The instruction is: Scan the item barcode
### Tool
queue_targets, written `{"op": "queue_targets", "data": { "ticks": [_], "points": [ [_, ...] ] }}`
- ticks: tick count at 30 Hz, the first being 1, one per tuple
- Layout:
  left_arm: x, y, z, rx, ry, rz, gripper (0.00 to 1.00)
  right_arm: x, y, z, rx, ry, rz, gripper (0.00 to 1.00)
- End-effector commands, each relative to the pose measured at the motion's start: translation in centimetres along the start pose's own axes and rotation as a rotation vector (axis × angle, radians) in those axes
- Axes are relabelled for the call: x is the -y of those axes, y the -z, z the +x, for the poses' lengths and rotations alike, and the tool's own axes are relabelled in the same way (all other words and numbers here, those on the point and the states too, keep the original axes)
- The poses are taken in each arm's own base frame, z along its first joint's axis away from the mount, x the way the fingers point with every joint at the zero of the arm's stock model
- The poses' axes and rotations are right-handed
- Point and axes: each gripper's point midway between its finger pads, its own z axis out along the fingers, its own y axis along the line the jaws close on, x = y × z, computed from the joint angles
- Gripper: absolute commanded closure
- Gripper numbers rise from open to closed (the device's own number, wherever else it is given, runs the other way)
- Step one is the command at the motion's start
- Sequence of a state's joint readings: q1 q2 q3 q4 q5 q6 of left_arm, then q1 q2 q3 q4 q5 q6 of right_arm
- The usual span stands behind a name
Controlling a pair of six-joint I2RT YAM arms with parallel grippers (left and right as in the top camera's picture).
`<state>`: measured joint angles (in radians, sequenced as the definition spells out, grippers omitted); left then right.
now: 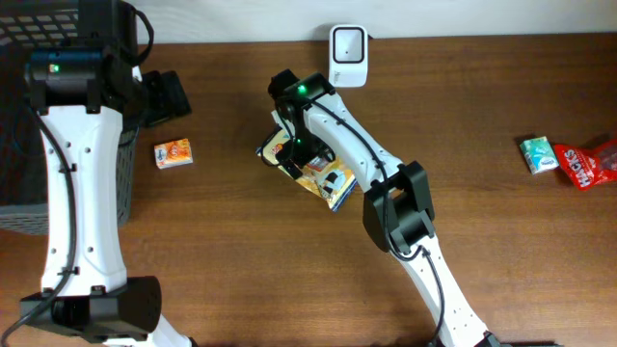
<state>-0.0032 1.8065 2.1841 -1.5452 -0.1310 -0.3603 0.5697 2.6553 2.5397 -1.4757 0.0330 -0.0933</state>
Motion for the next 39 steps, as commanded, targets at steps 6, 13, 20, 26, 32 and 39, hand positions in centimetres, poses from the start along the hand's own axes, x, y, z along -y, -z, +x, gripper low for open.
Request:
{"op": "queue_targets", "data": {
  "ticks": [6,13,20,26,32,39],
  "points": [
    [-0.3,0.1,-0.1,0.006,0.015,-0.005,0.01,0.6,-0.1,-0.6,-0.002,0.133,0.158,0.02],
    [-0.3,0.1,-0.1,0.006,0.015,-0.005,0.01,-0.6,-4.8,1.3,-0.087,0.204,0.079,0.02],
    [-0.3,0.1,-0.1,0.005,0.015,-0.005,0.01,-0.6,-5.1,1.5,-0.096,0.188,0.079,0.45],
    [-0.3,0.1,-0.1,0.005,0.015,-0.005,0.01,-0.8,-5.2,1.5,-0.091,0.15,0.071,0.96],
    [-0.2,0.1,-0.1,0.005,0.014,-0.005,0.01,-0.4,-3.3,0.5,-0.047,0.081,0.076,0.96],
    [-0.3,0.1,-0.1,0.005,0.015,-0.005,0.01,5.2,6.0,-2.2,0.151,-0.103,0.226,0.96]
  ]
}}
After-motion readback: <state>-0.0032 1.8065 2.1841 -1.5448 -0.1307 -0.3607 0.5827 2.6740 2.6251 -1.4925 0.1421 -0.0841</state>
